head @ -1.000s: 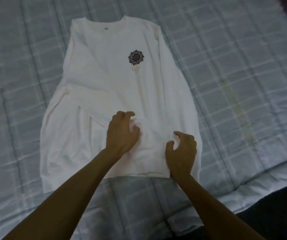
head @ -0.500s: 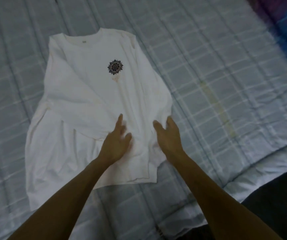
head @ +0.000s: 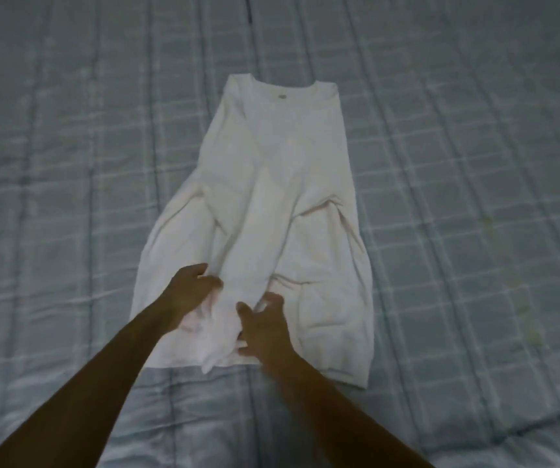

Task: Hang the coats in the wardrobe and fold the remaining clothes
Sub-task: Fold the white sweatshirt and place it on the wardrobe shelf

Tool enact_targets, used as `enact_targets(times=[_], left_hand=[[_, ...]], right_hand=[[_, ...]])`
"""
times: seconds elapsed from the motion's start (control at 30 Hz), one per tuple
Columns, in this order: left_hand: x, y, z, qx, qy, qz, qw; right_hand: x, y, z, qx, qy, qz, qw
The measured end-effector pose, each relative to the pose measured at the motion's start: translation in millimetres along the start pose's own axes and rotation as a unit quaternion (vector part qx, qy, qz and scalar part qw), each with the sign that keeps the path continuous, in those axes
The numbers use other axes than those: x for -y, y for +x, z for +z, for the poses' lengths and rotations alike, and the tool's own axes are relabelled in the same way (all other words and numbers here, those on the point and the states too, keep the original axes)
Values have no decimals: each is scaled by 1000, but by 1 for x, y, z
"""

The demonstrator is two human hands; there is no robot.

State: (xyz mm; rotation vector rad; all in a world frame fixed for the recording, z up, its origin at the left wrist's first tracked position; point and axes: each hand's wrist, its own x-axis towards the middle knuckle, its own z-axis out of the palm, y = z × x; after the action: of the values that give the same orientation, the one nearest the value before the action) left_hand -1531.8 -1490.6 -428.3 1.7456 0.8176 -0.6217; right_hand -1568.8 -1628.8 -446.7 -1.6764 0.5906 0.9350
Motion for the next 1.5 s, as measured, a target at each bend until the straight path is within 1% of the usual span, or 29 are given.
enact_targets(times=[0.07, 0.1, 0.2, 0.23, 0.27, 0.33, 0.37, 0.4, 0.47, 0.57, 0.63, 0.73, 0.77, 0.83, 0.87, 0.9, 0.93, 1.0, 1.07, 1.1, 1.17, 1.23, 1.27, 1.3, 1.33, 1.37, 1.4, 1.43, 1.5], left_hand=[[9, 5, -2, -76, -30, 14, 997], [9, 7, -3, -98, -29, 40, 994], [-1, 11, -13, -161, 10, 125, 979], [0, 15, -21, -187, 45, 137, 972], [1, 18, -29, -200, 109, 129, 965], [10, 22, -39, -180, 268, 34, 946], [14, 23, -39, -191, 304, 15, 933], [16, 22, -37, -221, 308, 31, 925], [8, 22, -26, -273, 285, 118, 911], [-6, 31, -2, -251, 333, 219, 882], [-3, 39, 14, -204, 404, 222, 864], [24, 43, 27, -100, 502, 154, 845], [33, 41, 29, -88, 519, 172, 833], [36, 33, 35, -83, 530, 261, 803], [32, 32, 39, -76, 530, 300, 789], [28, 34, 44, -63, 526, 321, 785], [23, 37, 51, -54, 517, 322, 791], [15, 45, 69, -49, 507, 289, 811], [12, 51, 84, -31, 533, 252, 807], [11, 52, 87, -18, 543, 240, 805], [6, 52, 82, 11, 532, 241, 812], [3, 47, 60, 23, 481, 278, 831], [2, 43, 46, -7, 438, 309, 844], [5, 41, 29, -57, 395, 325, 857], [9, 39, 11, -112, 358, 324, 869], [14, 37, -6, -156, 333, 311, 877], [21, 35, -20, -185, 329, 288, 880], [30, 33, -31, -206, 341, 273, 876], [48, 31, -44, -226, 368, 239, 870]], right_hand=[[-11, 5, -11, -58, -45, -22, 997], [-15, 7, -16, -72, -68, -31, 995], [-3, 10, -30, -83, -98, -99, 987], [1, 12, -34, -94, -97, -113, 984], [4, 13, -38, -112, -98, -128, 981], [10, 11, -43, -158, -115, -156, 968], [12, 9, -46, -183, -121, -164, 962], [13, 10, -49, -207, -123, -166, 956], [12, 14, -62, -257, -127, -167, 944], [2, 24, -88, -368, -148, -177, 901], [-6, 28, -107, -424, -172, -128, 880], [-25, 28, -124, -401, -159, -23, 902], [-34, 29, -127, -388, -169, 3, 906], [-46, 28, -130, -356, -181, 24, 917], [-49, 29, -131, -338, -171, 21, 925], [-49, 28, -132, -325, -157, 12, 933], [-50, 26, -134, -325, -152, -10, 933], [-49, 22, -141, -382, -158, -76, 907], [-38, 12, -145, -456, -130, -137, 870], [-31, 7, -142, -473, -111, -168, 857], [-11, -8, -125, -456, -95, -216, 858], [6, -23, -90, -388, -139, -260, 873], [12, -28, -68, -336, -203, -293, 872], [15, -33, -46, -258, -284, -315, 868], [17, -37, -26, -161, -348, -307, 871], [18, -39, -11, -74, -402, -271, 871], [16, -39, -1, -17, -446, -226, 866], [13, -38, 4, 6, -469, -192, 862], [6, -33, 6, -2, -493, -168, 854]])
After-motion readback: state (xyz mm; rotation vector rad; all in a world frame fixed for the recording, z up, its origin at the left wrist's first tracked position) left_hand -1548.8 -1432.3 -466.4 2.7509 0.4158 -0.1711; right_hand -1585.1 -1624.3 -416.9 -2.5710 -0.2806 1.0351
